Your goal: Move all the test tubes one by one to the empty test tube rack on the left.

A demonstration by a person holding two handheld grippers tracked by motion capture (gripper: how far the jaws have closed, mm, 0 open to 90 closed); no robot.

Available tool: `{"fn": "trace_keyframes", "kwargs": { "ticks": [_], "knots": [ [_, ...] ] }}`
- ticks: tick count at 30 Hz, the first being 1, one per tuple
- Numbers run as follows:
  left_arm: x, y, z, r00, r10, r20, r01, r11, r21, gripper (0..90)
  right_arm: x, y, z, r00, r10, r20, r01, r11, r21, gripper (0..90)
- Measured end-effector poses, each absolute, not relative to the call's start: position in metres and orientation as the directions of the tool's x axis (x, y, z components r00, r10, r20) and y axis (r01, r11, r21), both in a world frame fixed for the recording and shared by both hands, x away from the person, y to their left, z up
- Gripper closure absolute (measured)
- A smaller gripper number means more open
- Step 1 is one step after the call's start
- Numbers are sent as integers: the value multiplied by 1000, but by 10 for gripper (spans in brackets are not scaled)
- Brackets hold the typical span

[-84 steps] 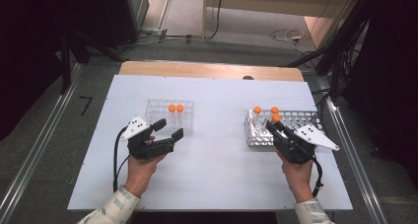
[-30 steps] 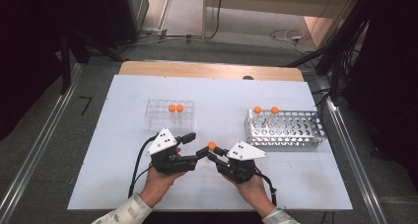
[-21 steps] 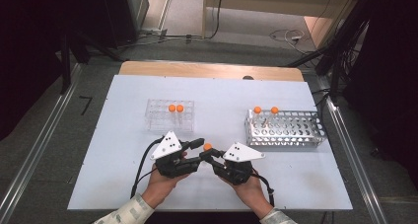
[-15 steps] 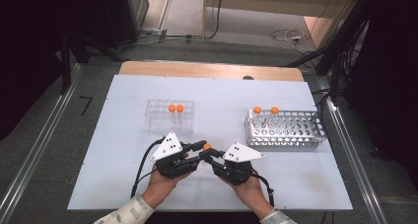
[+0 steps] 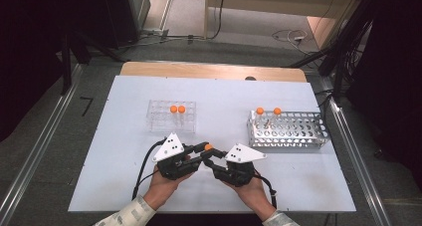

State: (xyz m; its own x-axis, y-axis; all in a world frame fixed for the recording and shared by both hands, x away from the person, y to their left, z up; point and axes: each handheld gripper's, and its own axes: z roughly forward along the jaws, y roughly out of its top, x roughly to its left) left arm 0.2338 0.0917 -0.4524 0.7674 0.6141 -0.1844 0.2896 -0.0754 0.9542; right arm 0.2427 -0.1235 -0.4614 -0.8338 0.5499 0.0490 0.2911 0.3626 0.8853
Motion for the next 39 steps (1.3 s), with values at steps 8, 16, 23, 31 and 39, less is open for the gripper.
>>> {"fn": "trace_keyframes", "kwargs": {
  "ticks": [8, 16, 23, 31, 39],
  "knots": [
    [241, 112, -446, 720, 654, -234, 306, 3, 952, 693, 246, -130, -461, -816, 578, 33, 292, 363, 885, 292],
    [251, 140, -436, 639, 721, -269, 302, 86, 949, 694, 249, -146, -457, -788, 614, 45, 309, 330, 892, 283],
    [266, 167, -428, 554, 775, -303, 310, 145, 939, 694, 248, -153, -455, -776, 629, 43, 312, 324, 893, 287],
    [277, 187, -419, 500, 809, -309, 295, 177, 939, 694, 250, -158, -455, -768, 639, 50, 321, 315, 893, 292],
    [289, 199, -410, 463, 835, -298, 272, 186, 944, 694, 249, -160, -454, -765, 642, 55, 319, 304, 898, 302]
  ]
}}
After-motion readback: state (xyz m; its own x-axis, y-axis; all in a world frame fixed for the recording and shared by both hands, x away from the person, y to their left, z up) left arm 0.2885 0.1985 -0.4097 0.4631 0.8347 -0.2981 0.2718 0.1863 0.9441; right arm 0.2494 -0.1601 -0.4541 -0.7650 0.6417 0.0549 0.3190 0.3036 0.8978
